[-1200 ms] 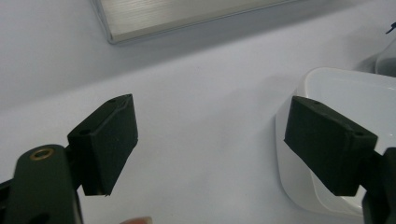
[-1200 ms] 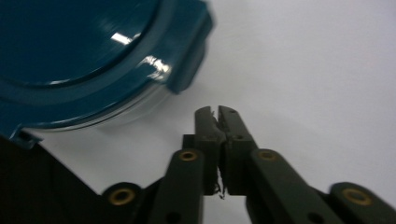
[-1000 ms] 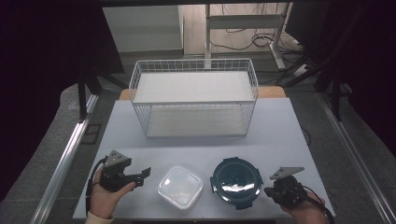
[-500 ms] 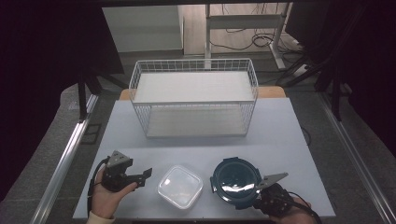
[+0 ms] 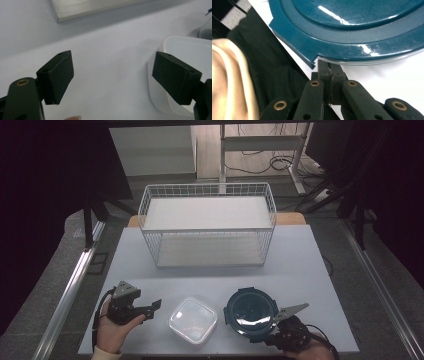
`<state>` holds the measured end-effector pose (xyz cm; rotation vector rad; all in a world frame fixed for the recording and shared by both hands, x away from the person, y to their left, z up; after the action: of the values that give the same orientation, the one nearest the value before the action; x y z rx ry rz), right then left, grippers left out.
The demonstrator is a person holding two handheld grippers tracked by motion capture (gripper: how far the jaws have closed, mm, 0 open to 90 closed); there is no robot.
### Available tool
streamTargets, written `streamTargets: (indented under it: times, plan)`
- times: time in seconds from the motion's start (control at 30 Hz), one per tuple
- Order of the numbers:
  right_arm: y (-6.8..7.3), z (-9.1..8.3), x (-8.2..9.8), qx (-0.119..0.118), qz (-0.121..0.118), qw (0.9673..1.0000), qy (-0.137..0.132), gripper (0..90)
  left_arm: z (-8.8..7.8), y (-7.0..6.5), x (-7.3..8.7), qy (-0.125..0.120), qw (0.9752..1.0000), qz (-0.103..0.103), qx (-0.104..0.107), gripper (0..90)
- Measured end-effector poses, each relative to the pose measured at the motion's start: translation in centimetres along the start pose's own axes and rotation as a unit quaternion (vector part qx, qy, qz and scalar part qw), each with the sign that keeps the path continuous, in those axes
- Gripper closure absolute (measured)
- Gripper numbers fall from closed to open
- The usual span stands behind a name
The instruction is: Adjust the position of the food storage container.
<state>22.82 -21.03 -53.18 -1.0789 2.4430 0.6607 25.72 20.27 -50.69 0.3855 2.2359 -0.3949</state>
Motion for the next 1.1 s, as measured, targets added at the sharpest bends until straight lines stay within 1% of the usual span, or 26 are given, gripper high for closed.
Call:
streamTargets:
  times: [0.07, 0.1, 0.13, 0.17, 0.27, 0.37, 0.63, 0.67, 0.7, 0.73, 0.83, 0.97, 1.1]
  plan:
    - [-0.1, 0.2, -0.2, 0.000, 0.009, 0.9999, -0.008, 89.1, 0.1, -0.1, 0.0, 0.001, 1.0000, 0.001, 0.001, 17.0]
    - [-0.1, 0.3, -0.4, 0.005, 0.015, 0.9997, -0.019, 89.1, 0.1, -0.2, 0.0, 0.002, 1.0000, 0.002, 0.001, 17.0]
    - [-0.1, 0.3, -0.4, 0.005, 0.015, 0.9997, -0.019, 89.1, 0.1, -0.2, 0.0, 0.002, 1.0000, 0.002, 0.001, 17.0]
    - [-0.2, 0.2, -0.6, 0.012, 0.017, 0.9993, -0.030, 89.1, 0.1, -0.2, 0.0, 0.002, 1.0000, 0.001, 0.001, 17.0]
    - [-0.3, 0.2, -0.9, 0.022, 0.022, 0.9987, -0.041, 89.1, 0.0, -0.1, 0.0, 0.001, 1.0000, 0.001, 0.001, 17.2]
    - [-0.2, 0.4, -1.1, 0.025, 0.019, 0.9987, -0.040, 89.1, -0.1, -0.1, -0.1, -0.001, 1.0000, 0.000, 0.001, 17.3]
    - [0.0, 0.8, -1.1, 0.020, 0.021, 0.9989, -0.037, 89.1, -0.2, 0.0, -0.1, -0.001, 1.0000, -0.002, 0.000, 17.4]
    - [0.0, 0.9, -1.2, 0.019, 0.021, 0.9989, -0.038, 89.1, -0.3, 0.0, -0.2, -0.001, 1.0000, -0.005, 0.005, 17.6]
    - [0.0, 1.0, -1.2, 0.019, 0.021, 0.9989, -0.038, 89.1, -0.4, -0.1, -0.2, -0.003, 0.9998, -0.010, 0.015, 17.6]
    - [0.0, 1.0, -1.2, 0.021, 0.020, 0.9988, -0.040, 89.1, -0.4, -0.1, -0.2, -0.003, 0.9998, -0.010, 0.015, 17.6]
    - [0.0, 1.1, -1.5, 0.025, 0.020, 0.9985, -0.045, 89.1, -0.5, -0.1, -0.4, -0.005, 1.0000, -0.002, 0.005, 17.6]
    - [-0.1, 1.2, -1.7, 0.031, 0.021, 0.9981, -0.049, 89.2, -0.6, 0.0, -0.4, -0.006, 1.0000, -0.004, 0.005, 17.6]
    - [-0.3, 1.3, -2.3, 0.039, 0.021, 0.9975, -0.054, 89.2, -0.4, 0.0, -0.3, -0.003, 1.0000, -0.004, 0.007, 17.6]
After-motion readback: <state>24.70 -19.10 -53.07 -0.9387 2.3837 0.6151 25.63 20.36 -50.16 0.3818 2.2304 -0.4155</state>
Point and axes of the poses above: each handheld gripper's, and its own axes: z roughly forward along the jaws, x roughly out of its underside, y roughly to its left, the point moved 5 cm from there along z, roughly forward along the jaws, and after that the axes turned 3 degrees about -y, right-handed, at the moved point
